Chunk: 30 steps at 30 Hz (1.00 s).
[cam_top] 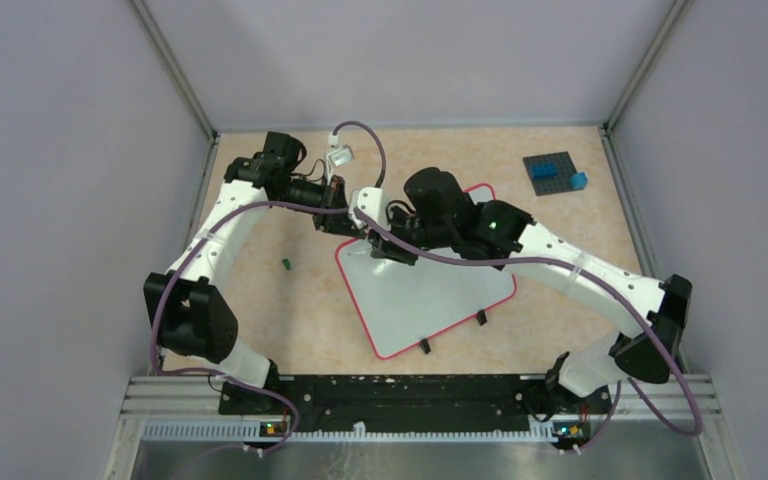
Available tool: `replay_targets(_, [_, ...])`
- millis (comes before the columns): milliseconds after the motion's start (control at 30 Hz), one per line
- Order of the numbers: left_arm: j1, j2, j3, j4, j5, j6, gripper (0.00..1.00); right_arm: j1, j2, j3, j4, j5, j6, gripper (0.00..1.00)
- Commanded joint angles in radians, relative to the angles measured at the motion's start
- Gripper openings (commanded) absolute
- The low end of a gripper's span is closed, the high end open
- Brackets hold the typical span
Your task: Write a sentence on the whiteboard
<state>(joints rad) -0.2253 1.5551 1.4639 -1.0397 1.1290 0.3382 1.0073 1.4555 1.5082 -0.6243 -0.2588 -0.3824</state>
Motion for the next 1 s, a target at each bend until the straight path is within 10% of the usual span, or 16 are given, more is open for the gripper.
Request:
replay_targets(0, [-0.019, 0.004, 0.000, 0.023, 0.025, 0.010, 0.03, 0.010, 0.021, 0.057, 0.029, -0.007, -0.002, 0.00])
replay_targets(967, [-0.030, -0.003, -0.003, 0.026, 0.004, 0.008, 0.00, 0.010, 0.055, 0.063, 0.049, 0.029, -0.007, 0.00])
